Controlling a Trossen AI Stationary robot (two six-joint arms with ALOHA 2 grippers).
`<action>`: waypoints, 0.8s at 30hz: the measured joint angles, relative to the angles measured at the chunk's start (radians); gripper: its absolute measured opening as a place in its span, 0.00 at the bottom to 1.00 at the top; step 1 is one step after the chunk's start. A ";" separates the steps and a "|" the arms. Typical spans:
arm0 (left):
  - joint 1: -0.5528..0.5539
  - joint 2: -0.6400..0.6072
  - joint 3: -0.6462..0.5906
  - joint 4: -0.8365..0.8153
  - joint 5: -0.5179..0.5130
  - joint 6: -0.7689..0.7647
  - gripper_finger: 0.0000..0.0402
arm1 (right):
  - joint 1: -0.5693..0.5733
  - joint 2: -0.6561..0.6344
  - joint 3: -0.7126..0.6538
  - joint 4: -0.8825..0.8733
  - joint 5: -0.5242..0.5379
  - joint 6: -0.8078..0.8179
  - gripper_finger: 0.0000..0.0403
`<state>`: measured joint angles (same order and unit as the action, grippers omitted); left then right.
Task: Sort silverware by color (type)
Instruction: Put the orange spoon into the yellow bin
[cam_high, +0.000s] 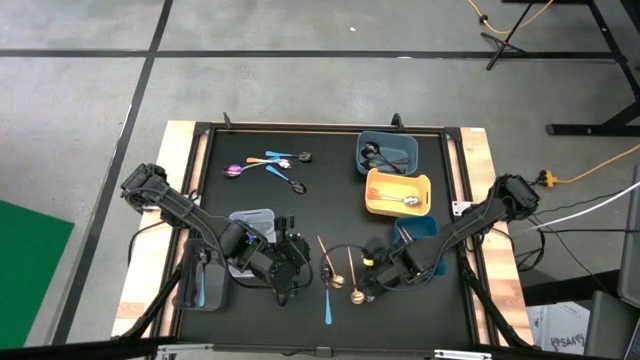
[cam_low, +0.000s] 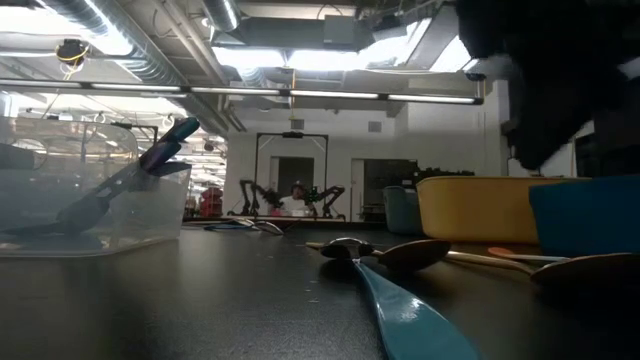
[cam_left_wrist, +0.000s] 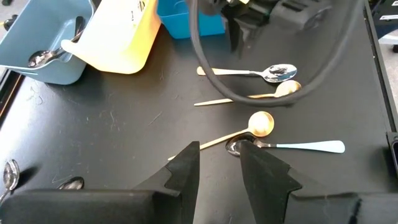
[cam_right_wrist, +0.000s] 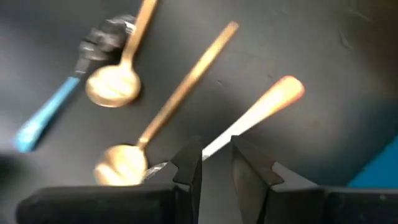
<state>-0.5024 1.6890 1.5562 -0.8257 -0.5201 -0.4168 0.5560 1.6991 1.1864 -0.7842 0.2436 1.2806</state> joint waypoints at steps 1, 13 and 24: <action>0.000 0.000 0.000 0.000 0.000 0.000 0.27 | 0.000 0.004 0.013 0.007 0.000 -0.008 0.18; 0.000 0.000 0.000 0.005 0.000 0.000 0.27 | 0.000 0.179 0.121 -0.061 -0.071 -0.048 0.18; 0.000 0.000 0.000 0.005 0.000 0.000 0.27 | 0.000 0.203 0.136 -0.100 -0.053 -0.043 0.18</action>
<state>-0.5022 1.6890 1.5562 -0.8204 -0.5198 -0.4168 0.5560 1.9026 1.3220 -0.8842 0.1904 1.2381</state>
